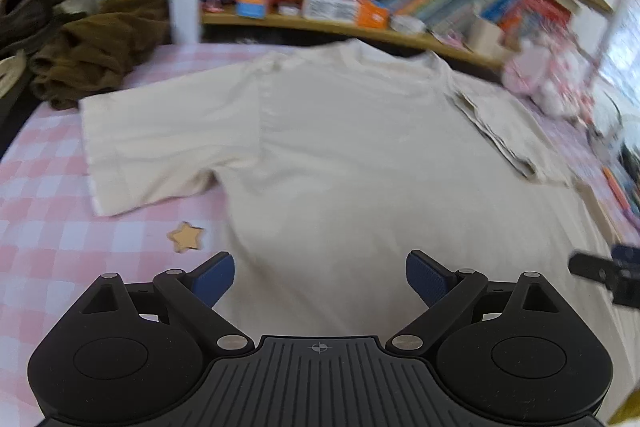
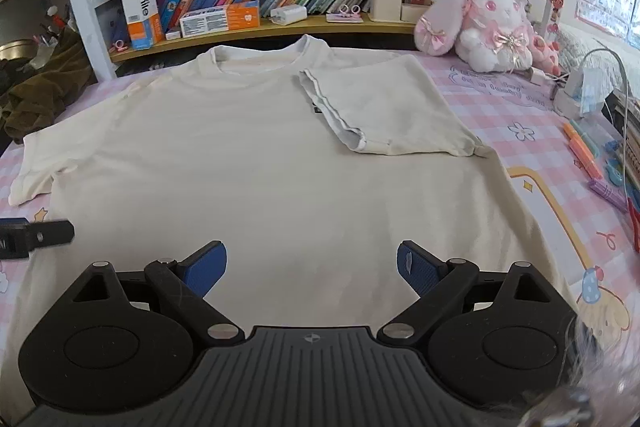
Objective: Fold clothes
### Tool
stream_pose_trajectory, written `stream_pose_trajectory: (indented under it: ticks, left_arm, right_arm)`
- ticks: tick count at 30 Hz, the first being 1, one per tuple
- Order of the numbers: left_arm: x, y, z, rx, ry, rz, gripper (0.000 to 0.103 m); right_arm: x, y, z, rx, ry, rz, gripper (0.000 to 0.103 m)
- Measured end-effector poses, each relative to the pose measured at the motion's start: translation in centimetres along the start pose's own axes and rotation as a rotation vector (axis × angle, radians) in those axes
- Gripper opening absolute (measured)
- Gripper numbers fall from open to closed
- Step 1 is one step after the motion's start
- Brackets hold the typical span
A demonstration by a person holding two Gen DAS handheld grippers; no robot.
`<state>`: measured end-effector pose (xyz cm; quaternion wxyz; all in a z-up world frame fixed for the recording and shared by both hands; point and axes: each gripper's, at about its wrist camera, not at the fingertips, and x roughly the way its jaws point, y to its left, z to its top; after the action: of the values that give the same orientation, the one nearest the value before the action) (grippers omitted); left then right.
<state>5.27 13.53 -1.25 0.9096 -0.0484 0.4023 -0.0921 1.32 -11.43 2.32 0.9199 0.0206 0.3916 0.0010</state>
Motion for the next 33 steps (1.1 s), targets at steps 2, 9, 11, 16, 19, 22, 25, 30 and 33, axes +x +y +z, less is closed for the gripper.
stream_pose_trajectory:
  ticks: [2, 9, 11, 16, 19, 22, 25, 30, 33]
  left_arm:
    - [-0.4, 0.8, 0.1, -0.031, -0.029, 0.022, 0.095]
    - [-0.4, 4.2, 2.3, -0.069, -0.075, 0.102, 0.095]
    - [0.1, 5.4, 2.9, -0.102, -0.083, 0.12, 0.095]
    - [1.9, 8.8, 3.8, -0.241, -0.097, 0.21, 0.092]
    - [3.1, 10.8, 3.9, -0.322, -0.095, 0.26, 0.084]
    - [3.9, 12.1, 3.9, -0.366, -0.083, 0.292, 0.075]
    - [4.2, 12.8, 3.9, -0.374, -0.089, 0.304, 0.067]
    - [4.4, 12.5, 4.0, -0.354, -0.089, 0.327, 0.063]
    - [4.4, 12.4, 4.2, -0.352, -0.085, 0.324, 0.062]
  right_arm:
    - [0.0, 0.4, 0.0, -0.009, 0.0, 0.0, 0.093]
    - [0.0, 1.6, 0.1, -0.045, 0.005, 0.01, 0.093]
    - [0.1, 1.7, 0.0, -0.051, 0.013, 0.013, 0.093]
    - [0.1, 1.9, 0.0, -0.067, 0.018, 0.01, 0.093]
    - [-0.1, 1.8, 0.1, -0.074, 0.008, 0.003, 0.093]
    - [-0.3, 1.4, 0.2, -0.067, 0.003, -0.01, 0.093]
    - [-0.4, 0.8, 0.3, -0.05, 0.001, -0.029, 0.093]
    - [-0.6, 0.4, 0.3, -0.043, -0.003, -0.047, 0.093]
    - [-0.8, 0.2, 0.1, -0.035, -0.008, -0.053, 0.093]
